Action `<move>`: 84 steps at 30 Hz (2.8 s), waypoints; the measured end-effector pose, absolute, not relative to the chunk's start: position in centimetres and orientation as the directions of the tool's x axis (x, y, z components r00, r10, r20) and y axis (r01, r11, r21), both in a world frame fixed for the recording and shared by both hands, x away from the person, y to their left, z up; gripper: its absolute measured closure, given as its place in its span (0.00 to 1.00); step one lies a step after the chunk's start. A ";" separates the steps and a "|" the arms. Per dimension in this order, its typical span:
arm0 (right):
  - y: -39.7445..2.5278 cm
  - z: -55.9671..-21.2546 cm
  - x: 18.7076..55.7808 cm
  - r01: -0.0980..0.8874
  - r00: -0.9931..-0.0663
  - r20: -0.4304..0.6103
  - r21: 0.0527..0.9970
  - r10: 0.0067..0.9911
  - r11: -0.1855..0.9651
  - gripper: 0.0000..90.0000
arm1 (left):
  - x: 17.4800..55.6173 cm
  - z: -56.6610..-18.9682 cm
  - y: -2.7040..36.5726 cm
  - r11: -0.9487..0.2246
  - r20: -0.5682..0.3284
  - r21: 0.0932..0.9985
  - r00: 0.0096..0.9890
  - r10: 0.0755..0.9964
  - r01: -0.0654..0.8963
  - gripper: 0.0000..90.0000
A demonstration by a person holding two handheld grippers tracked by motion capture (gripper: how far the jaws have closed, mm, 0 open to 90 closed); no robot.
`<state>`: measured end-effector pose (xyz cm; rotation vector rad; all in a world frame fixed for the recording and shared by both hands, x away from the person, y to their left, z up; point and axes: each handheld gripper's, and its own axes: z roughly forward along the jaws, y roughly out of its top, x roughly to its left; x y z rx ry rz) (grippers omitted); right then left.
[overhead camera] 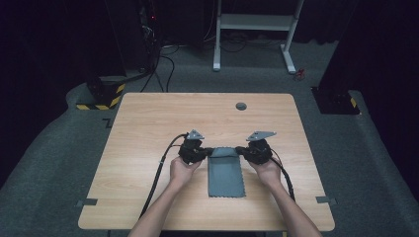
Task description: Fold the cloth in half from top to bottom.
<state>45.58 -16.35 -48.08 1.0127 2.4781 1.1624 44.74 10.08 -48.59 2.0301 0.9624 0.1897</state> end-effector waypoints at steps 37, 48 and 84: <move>-16.9 -48.4 43.0 0.460 -0.771 0.085 0.760 0.631 0.460 0.99 | 42.0 -48.9 10.2 -0.360 -0.190 0.768 0.725 0.663 0.530 0.99; -17.2 -48.3 42.1 0.448 -0.781 0.085 0.767 0.618 0.460 0.99 | 41.0 -48.8 10.1 -0.373 -0.171 0.777 0.740 0.651 0.507 0.99; -17.9 -48.9 39.5 0.434 -0.797 0.103 0.782 0.595 0.447 0.99 | 38.3 -49.0 9.9 -0.407 -0.150 0.777 0.769 0.621 0.480 0.99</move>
